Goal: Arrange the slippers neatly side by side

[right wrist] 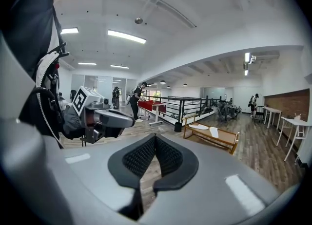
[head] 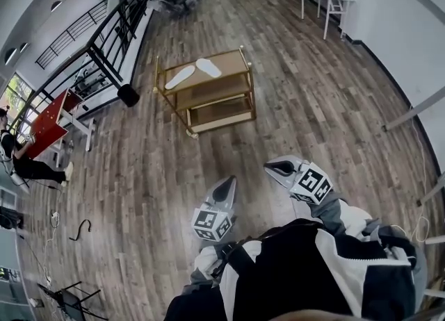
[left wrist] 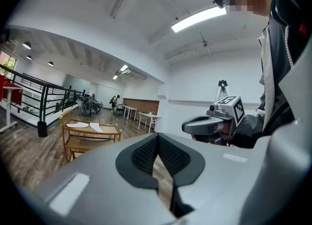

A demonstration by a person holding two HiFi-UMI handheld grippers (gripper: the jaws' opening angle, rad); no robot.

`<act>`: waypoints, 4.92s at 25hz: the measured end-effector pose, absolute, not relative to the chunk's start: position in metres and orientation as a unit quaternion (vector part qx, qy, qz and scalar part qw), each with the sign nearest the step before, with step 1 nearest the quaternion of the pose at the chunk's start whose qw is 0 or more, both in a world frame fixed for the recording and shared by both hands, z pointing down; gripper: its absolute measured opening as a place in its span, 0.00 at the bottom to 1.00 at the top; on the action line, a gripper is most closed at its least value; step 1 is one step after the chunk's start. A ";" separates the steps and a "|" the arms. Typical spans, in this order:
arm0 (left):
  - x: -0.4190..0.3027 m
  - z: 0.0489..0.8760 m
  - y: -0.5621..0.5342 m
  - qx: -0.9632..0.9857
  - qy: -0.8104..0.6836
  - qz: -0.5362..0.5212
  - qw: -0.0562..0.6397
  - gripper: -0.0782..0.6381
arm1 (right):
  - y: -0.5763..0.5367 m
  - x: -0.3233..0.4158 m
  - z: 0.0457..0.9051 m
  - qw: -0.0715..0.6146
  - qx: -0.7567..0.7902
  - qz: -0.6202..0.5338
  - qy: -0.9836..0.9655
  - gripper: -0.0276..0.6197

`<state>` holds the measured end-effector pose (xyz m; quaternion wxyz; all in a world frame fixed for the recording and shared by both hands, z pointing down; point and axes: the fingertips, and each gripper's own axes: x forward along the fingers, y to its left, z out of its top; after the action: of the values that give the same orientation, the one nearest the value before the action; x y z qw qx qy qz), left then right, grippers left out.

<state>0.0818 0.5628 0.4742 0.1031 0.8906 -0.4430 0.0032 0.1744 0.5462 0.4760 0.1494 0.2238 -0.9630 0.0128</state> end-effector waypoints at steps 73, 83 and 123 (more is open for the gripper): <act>-0.073 0.464 0.041 0.902 -0.417 -0.007 0.110 0.13 | 0.041 -0.007 0.467 0.122 0.199 0.021 -0.972 0.05; -0.123 0.478 0.006 0.893 -0.435 -0.020 0.115 0.13 | 0.010 -0.056 0.478 0.157 0.181 0.019 -0.971 0.05; -0.089 0.476 -0.262 0.879 -0.463 0.065 0.091 0.13 | -0.263 -0.029 0.488 0.089 0.139 0.065 -0.984 0.05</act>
<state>-0.0894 -0.2616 0.4759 0.0906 0.8793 -0.4629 0.0653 -0.0291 -0.2630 0.4882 0.0885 0.1386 -0.9843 0.0645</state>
